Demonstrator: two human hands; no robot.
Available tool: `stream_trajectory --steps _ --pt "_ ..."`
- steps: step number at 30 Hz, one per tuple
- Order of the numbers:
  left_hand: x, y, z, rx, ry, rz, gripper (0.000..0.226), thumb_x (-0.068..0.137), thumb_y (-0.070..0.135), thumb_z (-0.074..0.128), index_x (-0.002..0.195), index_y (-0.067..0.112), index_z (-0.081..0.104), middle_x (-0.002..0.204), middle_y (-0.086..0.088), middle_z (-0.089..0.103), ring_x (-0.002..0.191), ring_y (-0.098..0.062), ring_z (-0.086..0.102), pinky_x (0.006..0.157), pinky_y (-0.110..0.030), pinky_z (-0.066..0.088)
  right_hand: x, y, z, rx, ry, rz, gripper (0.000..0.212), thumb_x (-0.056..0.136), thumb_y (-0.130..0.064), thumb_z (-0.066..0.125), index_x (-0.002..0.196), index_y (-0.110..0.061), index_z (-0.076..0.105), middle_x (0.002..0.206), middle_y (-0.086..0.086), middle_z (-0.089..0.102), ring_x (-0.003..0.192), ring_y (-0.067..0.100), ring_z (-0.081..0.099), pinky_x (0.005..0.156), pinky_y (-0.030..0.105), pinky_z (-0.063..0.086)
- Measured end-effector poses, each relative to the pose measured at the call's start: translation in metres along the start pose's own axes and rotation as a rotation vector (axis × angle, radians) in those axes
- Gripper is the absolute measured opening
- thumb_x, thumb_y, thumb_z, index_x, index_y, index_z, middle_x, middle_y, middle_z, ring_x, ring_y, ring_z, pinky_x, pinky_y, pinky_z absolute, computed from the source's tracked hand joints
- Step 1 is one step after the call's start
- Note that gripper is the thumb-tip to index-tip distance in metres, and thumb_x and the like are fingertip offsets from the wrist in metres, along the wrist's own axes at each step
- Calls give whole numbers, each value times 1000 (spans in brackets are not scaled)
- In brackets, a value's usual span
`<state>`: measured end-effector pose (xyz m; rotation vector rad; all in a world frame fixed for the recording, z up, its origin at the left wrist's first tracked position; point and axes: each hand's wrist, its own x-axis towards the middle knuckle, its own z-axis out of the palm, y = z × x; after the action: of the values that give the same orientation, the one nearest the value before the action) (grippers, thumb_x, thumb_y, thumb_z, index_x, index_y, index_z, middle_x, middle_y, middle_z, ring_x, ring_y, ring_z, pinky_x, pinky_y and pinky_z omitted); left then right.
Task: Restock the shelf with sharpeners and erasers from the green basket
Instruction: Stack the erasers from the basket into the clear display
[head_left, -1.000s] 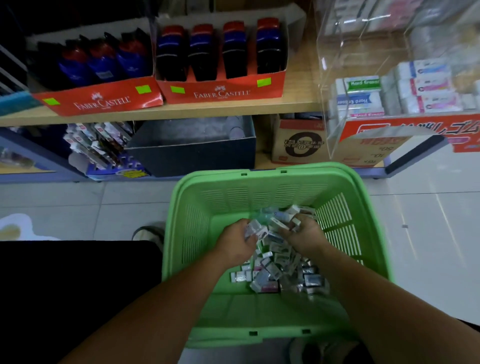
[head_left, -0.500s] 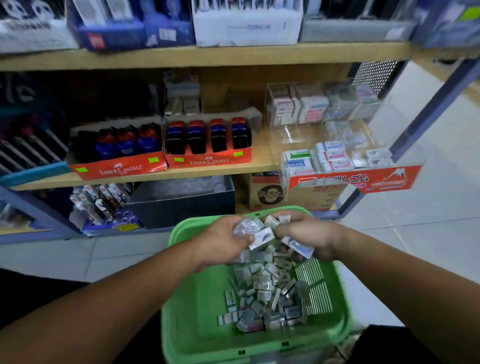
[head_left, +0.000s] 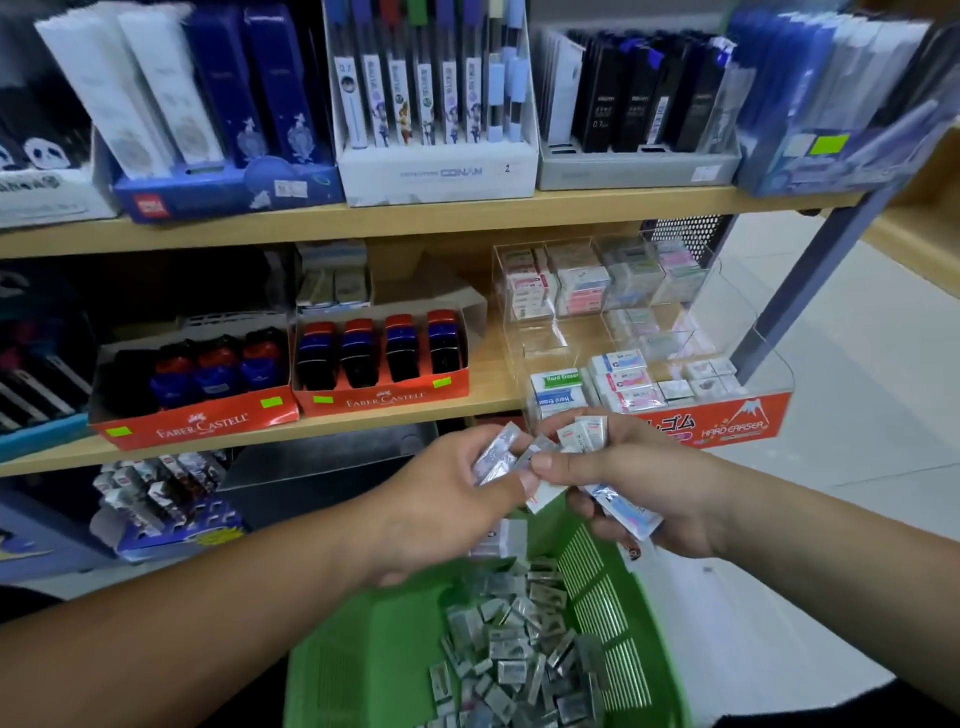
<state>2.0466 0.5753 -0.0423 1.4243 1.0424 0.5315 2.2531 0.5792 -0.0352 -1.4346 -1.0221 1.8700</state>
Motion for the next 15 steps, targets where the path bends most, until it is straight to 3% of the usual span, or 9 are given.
stream_trajectory --steps 4,7,9,11,13,15 --pt "17 9 2 -2 -36 -15 28 102 32 63 129 37 66 120 21 73 113 6 66 92 -14 53 0 -8 -14 -72 25 -44 37 85 -13 83 119 -6 70 70 5 63 53 14 52 44 24 35" --pt "35 13 2 -10 46 -82 21 102 33 63 122 33 71 109 14 77 106 -2 70 91 -23 54 -4 -18 -24 -91 84 -74 25 91 -9 77 113 1 73 58 -1 64 45 8 56 40 22 39" --pt "50 14 3 -168 151 -208 17 100 29 65 115 24 72 92 1 73 85 -14 69 71 -28 55 -7 -24 -31 -60 130 -82 16 91 -10 77 105 -3 74 57 -1 66 42 7 56 38 20 40" --pt "61 17 7 -475 171 -359 22 100 24 63 119 14 70 89 -8 66 65 -17 61 49 -23 45 -6 -24 -39 -52 165 -82 15 89 -16 80 99 -8 73 58 1 66 42 10 54 39 20 38" --pt "68 21 13 -706 139 -444 28 99 23 62 122 7 70 91 -13 65 58 -15 57 40 -19 39 -4 -24 -44 -11 185 -82 12 90 -15 80 98 -8 73 59 1 67 42 10 56 39 19 38" --pt "71 24 18 -758 86 -463 36 92 32 67 116 6 75 85 -11 63 55 -14 54 38 -18 39 -5 -24 -47 20 181 -82 8 90 -13 79 95 -10 74 58 0 67 42 9 57 38 19 38"
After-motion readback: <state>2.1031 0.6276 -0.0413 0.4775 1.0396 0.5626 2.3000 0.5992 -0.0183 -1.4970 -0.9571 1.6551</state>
